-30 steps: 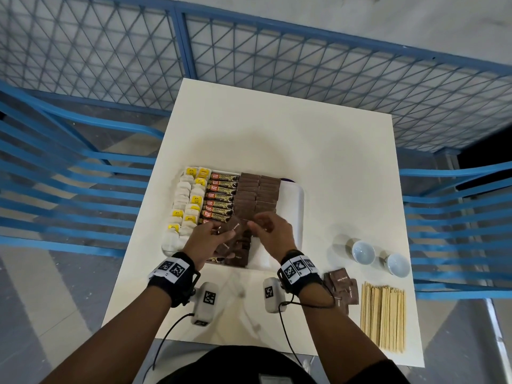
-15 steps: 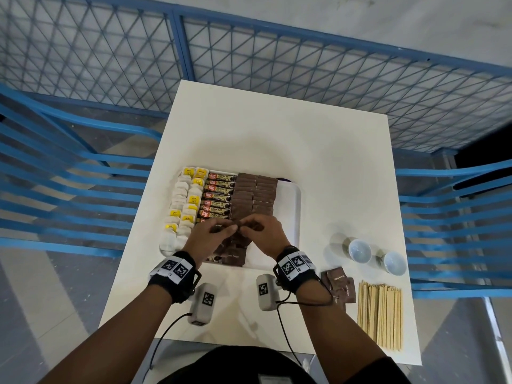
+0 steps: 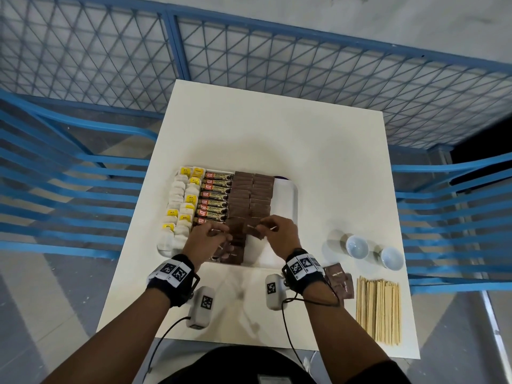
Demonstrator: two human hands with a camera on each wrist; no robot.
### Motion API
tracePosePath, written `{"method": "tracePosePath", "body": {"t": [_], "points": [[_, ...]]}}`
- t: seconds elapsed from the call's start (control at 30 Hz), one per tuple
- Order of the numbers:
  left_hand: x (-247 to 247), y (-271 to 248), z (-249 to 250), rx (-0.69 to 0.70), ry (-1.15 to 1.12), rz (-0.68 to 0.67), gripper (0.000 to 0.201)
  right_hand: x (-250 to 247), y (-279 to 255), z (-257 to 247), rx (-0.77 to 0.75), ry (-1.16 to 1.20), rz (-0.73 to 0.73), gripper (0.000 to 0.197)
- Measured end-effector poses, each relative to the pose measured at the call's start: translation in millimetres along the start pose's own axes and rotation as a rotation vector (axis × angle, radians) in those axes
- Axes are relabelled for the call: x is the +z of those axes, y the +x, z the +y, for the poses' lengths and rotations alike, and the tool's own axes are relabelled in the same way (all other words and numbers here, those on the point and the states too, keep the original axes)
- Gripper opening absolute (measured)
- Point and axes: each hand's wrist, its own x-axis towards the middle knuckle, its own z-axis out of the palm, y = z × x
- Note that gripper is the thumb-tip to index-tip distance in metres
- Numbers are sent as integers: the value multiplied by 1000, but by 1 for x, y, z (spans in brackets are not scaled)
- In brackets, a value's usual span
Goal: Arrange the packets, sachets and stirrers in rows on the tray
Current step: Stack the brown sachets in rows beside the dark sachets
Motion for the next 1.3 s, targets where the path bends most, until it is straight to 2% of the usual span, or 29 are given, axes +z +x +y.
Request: {"method": "tracePosePath", "body": {"t": [0.1,0.2,0.33,0.53,0.73,1.13,1.23,1.3], "points": [[-3,0,-3,-39,-50,-31,30,-7,1,12,63,-24,79,10],[-7,-3,-7,-56,-65,-52,36,-5,0,17,98,-65,53,11],[-12,-6,-12,-46,-87,-97,24,6,2,12,106,-67,54,7],[-17,-9,-6,-30,-109,-52,13,16,4,10,143,-3,164,22],[-19,-4,-5,-38,-64,-26,25,17,0,14,163,35,191,27],[-18,-9,-6,-41,-142,-45,21,16,0,12,182,73,236,23],[-15,-11,-4,-45,-177,-51,18,15,-4,6,127,50,264,19],[-12,-11,-3,-44,-187,-46,16,17,-9,-5,37,54,178,16]]}}
